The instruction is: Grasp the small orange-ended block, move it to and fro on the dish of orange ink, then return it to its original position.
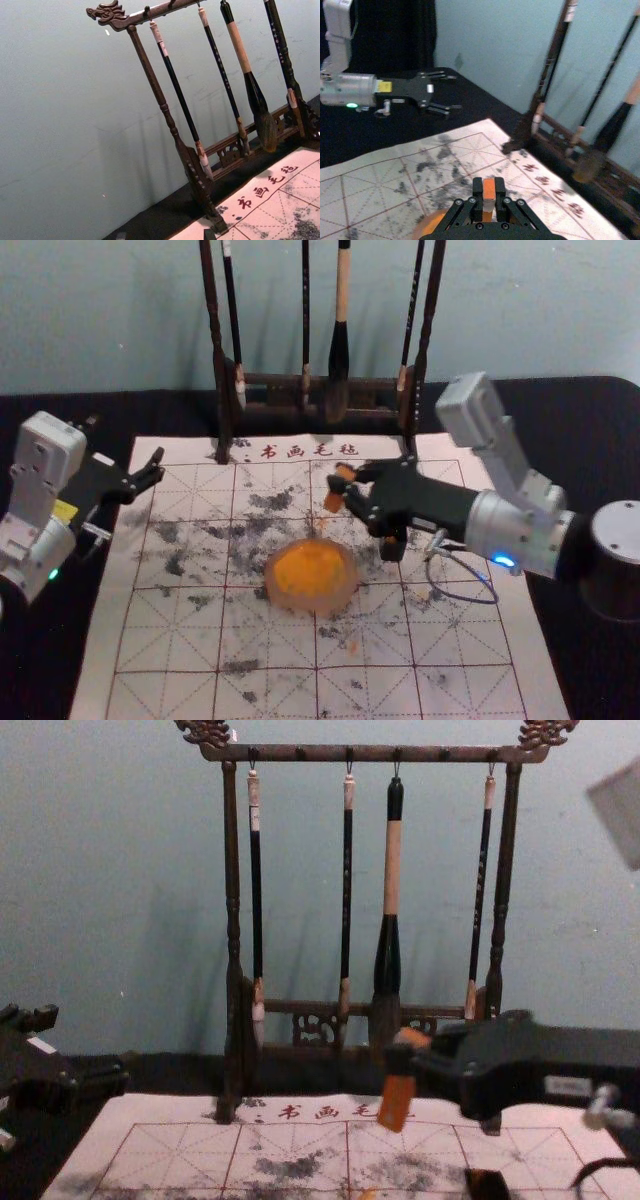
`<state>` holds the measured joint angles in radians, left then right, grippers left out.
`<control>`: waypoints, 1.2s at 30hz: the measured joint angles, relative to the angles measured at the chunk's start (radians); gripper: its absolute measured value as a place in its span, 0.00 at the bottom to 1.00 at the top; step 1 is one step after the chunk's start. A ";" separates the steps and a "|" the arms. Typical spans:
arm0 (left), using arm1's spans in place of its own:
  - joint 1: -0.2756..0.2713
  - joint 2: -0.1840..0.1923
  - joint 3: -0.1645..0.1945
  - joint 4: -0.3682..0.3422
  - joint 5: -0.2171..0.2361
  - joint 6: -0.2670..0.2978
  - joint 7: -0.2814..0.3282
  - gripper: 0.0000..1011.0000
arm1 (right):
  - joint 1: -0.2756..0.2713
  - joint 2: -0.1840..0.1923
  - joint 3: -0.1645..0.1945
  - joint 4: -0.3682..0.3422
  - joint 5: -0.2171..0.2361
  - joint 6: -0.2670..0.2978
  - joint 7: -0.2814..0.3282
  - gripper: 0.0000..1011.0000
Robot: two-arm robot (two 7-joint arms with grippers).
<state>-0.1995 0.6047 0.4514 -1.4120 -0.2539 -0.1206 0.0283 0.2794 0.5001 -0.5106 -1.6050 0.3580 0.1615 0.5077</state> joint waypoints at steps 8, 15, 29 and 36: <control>0.000 0.000 0.000 0.000 0.000 0.000 0.000 0.99 | -0.078 0.047 0.074 -0.082 0.012 0.000 -0.066 0.13; 0.000 0.000 0.000 0.000 0.000 0.000 0.000 0.99 | -0.152 0.076 0.128 -0.137 0.017 0.003 -0.105 0.13; 0.000 0.000 0.000 0.000 0.000 0.000 0.000 0.99 | -0.254 0.040 0.162 -0.166 -0.006 0.051 -0.181 0.13; 0.000 0.000 0.000 0.000 0.000 0.000 0.000 0.99 | -0.258 0.000 0.168 -0.142 -0.025 0.069 -0.200 0.13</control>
<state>-0.1995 0.6047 0.4514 -1.4120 -0.2539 -0.1205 0.0283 0.0217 0.5003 -0.3422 -1.7474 0.3333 0.2302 0.3073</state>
